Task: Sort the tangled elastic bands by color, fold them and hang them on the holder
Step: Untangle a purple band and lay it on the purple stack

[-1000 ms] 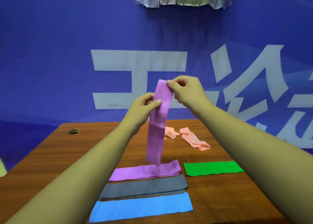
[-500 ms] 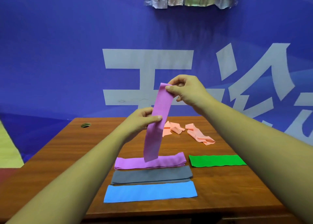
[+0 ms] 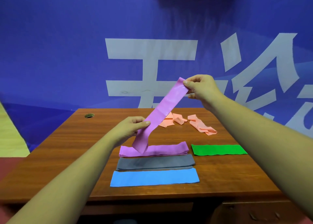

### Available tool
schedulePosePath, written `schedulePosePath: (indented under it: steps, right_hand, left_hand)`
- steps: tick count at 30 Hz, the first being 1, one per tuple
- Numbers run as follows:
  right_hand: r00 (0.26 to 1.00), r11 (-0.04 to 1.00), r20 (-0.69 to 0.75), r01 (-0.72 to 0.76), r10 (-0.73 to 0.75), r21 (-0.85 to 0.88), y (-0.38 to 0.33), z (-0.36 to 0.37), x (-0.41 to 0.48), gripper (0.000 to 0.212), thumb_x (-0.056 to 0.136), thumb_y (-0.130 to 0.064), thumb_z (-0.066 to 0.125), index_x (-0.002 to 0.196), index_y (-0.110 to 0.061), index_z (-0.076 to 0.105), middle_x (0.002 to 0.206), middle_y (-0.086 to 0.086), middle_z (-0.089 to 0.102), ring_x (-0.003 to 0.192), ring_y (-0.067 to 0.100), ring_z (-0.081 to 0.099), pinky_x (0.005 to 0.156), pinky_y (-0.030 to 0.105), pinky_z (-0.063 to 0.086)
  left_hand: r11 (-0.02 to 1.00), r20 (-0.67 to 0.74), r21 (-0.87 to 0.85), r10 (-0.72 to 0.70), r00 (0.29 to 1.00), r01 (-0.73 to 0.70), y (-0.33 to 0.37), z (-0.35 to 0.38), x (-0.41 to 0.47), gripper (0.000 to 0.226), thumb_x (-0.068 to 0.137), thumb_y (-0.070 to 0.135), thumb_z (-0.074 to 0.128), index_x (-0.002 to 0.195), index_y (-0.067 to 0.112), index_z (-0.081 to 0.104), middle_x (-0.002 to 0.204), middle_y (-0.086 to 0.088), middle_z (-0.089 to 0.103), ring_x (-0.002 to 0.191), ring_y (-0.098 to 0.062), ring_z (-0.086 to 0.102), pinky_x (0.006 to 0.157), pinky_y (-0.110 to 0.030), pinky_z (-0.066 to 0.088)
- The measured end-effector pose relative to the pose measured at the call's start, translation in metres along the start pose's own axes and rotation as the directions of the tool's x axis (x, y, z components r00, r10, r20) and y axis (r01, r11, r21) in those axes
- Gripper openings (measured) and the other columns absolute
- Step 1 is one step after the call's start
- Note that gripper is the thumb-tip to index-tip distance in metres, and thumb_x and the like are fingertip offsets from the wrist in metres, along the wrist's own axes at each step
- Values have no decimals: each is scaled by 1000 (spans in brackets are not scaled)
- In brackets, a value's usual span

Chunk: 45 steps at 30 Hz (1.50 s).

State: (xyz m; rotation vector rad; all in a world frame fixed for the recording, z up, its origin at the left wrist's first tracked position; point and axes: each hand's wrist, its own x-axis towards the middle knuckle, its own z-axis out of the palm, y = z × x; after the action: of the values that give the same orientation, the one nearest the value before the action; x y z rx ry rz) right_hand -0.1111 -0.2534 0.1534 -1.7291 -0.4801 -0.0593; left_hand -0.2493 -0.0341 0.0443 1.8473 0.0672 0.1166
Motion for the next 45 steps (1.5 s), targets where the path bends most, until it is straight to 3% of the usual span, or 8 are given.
schedulePosePath:
  steps: [8, 13, 18, 25, 33, 38, 41, 45]
  right_hand:
    - [971, 971, -49, -232, 235, 61, 52, 6, -6, 9, 95, -12, 60, 94, -6, 67, 95, 17, 70, 73, 20, 63, 63, 28, 56]
    - [941, 939, -79, -315, 328, 137, 70, 2, -11, 16, 98, -8, 53, 105, -2, 65, 95, 16, 67, 71, 18, 60, 65, 29, 53]
    - [921, 899, -42, -368, 387, 236, 84, -5, -16, 26, 99, -1, 47, 115, -14, 62, 94, 11, 66, 88, 21, 66, 67, 31, 56]
    - [870, 838, 147, -494, 472, 233, 111, 0, -28, 29, 95, 6, 41, 100, -13, 63, 89, 11, 61, 75, 20, 56, 63, 32, 48]
    - [884, 893, 145, -451, 445, 8, 142, 14, -37, 31, 86, 7, 63, 107, -15, 65, 96, 12, 62, 57, 21, 59, 49, 27, 54]
    - [895, 898, 113, -416, 432, -141, 162, 21, -34, 33, 78, 5, 74, 103, -16, 66, 103, 18, 67, 64, 23, 62, 57, 34, 52]
    - [872, 869, 77, -467, 483, -160, 173, 23, -29, 15, 77, 2, 76, 83, -7, 65, 99, 24, 69, 74, 27, 61, 62, 35, 52]
    - [876, 856, 12, -468, 482, -220, 184, 30, -25, 27, 75, -6, 81, 66, -10, 56, 74, 13, 60, 68, 25, 53, 56, 31, 43]
  left_hand:
    - [989, 30, 100, -113, 993, 110, -21, -12, -10, 21, 90, 36, 67, 91, 15, 68, 77, -7, 67, 69, -21, 63, 66, -32, 48]
    - [981, 130, -16, -190, 973, 194, -37, -26, -19, 15, 96, 9, 55, 100, 3, 67, 83, -11, 66, 72, -21, 64, 67, -27, 53]
    - [965, -19, -151, -217, 976, 212, -50, -36, -20, 16, 93, 3, 57, 106, 3, 67, 80, -8, 68, 67, -15, 59, 58, -21, 49]
    - [938, -323, -303, -266, 908, 167, -72, -40, -12, 11, 93, 1, 59, 98, 10, 56, 85, -12, 64, 67, -16, 59, 60, -24, 49]
    - [979, -445, -48, -197, 873, 196, -97, -42, -11, 17, 96, -1, 49, 97, 13, 59, 87, -15, 56, 70, -19, 55, 56, -22, 53]
    - [947, -544, 116, -190, 817, 298, -116, -43, -3, 14, 92, 12, 63, 105, 11, 58, 90, -12, 66, 81, -26, 65, 81, -45, 57]
    - [939, -543, 174, -161, 824, 298, -122, -44, -1, 7, 88, 17, 69, 92, 21, 64, 82, -7, 65, 74, -23, 59, 71, -40, 52]
    - [922, -558, 248, -114, 822, 297, -129, -45, 4, 11, 85, 13, 70, 92, 21, 67, 72, -3, 60, 66, -21, 52, 62, -30, 40]
